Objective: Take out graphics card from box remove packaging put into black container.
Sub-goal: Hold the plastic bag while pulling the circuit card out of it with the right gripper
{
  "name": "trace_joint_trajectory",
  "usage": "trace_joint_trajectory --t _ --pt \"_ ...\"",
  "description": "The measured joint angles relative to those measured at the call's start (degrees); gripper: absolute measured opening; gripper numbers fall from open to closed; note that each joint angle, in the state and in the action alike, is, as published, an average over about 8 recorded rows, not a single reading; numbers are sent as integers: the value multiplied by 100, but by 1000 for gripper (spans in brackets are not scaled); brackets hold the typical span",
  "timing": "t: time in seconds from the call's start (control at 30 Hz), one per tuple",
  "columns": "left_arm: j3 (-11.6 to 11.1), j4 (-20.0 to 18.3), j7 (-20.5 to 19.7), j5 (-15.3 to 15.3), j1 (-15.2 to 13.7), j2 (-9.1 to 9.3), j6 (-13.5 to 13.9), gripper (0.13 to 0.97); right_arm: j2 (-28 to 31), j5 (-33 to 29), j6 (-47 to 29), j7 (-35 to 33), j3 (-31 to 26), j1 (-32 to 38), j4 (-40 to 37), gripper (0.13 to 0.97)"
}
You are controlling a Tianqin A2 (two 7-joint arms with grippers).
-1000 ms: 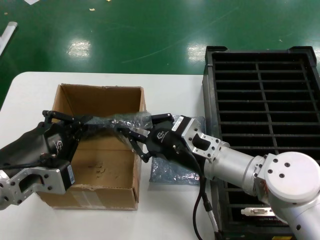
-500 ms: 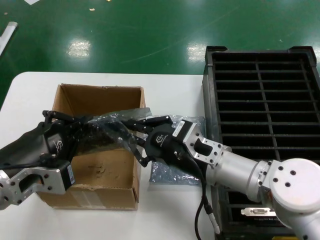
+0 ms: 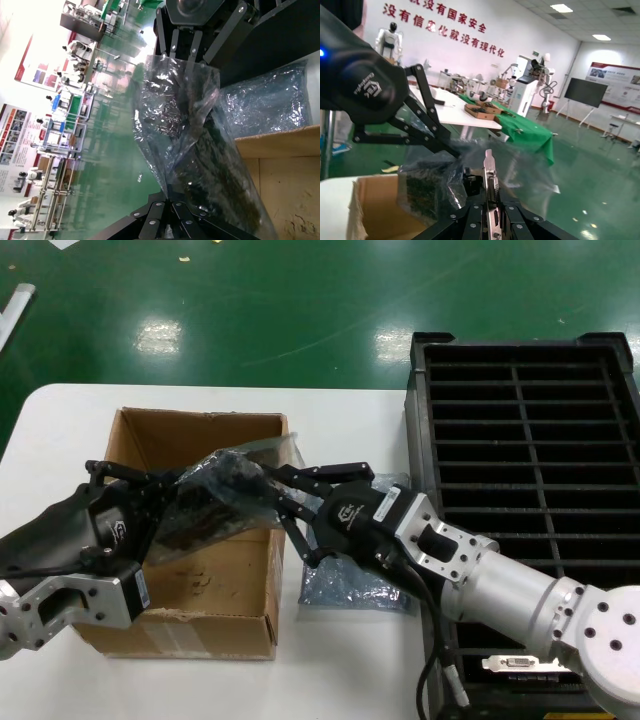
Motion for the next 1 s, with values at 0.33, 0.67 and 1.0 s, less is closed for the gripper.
trace_joint_trajectory --t 0.33,0.67,1.0 --pt "0 0 0 0 0 0 0 138 128 -98 206 -108 110 -117 205 169" --pt "0 0 0 0 0 0 0 138 318 -164 294 -103 168 -383 819 169" --pt "0 0 0 0 0 0 0 138 744 -549 481 152 498 -767 1573 169"
